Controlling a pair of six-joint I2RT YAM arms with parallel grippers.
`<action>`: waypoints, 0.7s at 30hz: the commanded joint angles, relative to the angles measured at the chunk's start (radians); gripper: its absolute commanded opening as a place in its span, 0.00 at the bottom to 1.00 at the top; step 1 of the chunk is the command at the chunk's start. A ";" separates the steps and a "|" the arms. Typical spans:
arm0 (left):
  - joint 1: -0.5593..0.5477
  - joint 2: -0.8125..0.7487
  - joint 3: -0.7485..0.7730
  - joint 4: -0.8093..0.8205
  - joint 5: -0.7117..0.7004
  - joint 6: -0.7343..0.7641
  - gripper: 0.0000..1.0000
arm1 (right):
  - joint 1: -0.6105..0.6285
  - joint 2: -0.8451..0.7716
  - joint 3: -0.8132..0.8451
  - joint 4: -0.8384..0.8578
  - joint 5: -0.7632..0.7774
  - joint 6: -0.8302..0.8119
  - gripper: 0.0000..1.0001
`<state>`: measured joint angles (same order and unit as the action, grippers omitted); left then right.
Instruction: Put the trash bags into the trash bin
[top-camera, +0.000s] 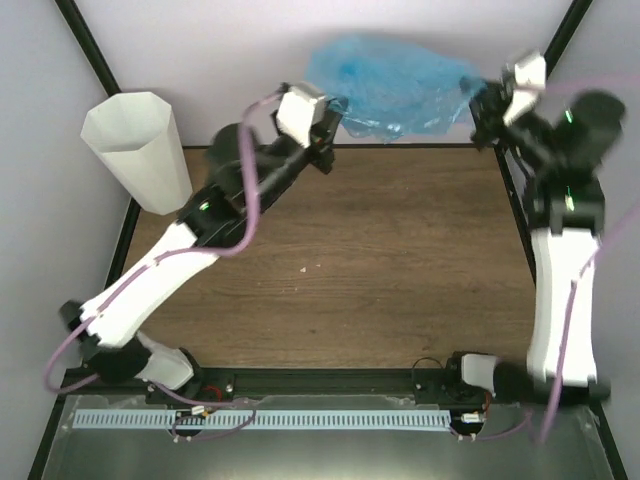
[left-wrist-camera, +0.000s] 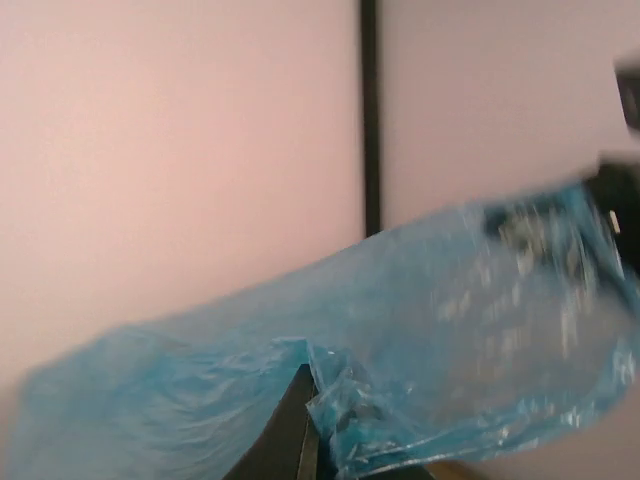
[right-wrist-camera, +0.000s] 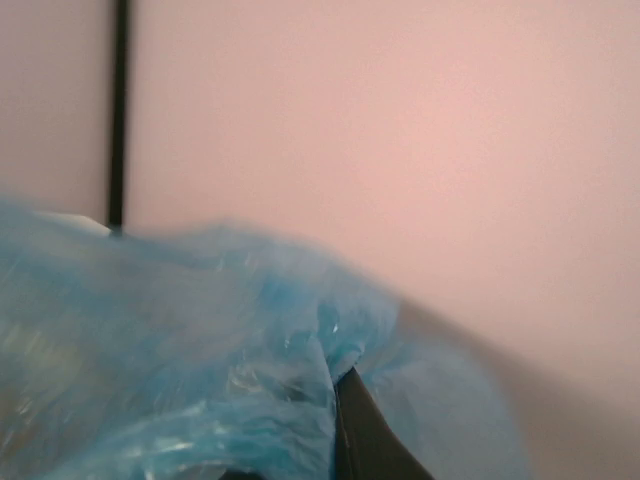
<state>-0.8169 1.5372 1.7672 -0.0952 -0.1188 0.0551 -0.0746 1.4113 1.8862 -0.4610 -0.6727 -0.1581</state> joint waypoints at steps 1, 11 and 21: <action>-0.038 -0.052 -0.181 -0.021 -0.049 0.077 0.04 | 0.006 -0.236 -0.399 0.175 -0.043 -0.032 0.01; -0.036 -0.107 -0.815 0.062 0.076 -0.207 0.04 | 0.006 -0.159 -0.987 -0.081 -0.063 -0.248 0.01; -0.032 -0.152 -0.797 -0.011 0.061 -0.143 0.04 | 0.006 -0.216 -0.976 -0.133 -0.132 -0.225 0.01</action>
<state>-0.8497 1.3705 0.9493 -0.1085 -0.0631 -0.0959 -0.0689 1.1637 0.8764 -0.5678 -0.7418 -0.3851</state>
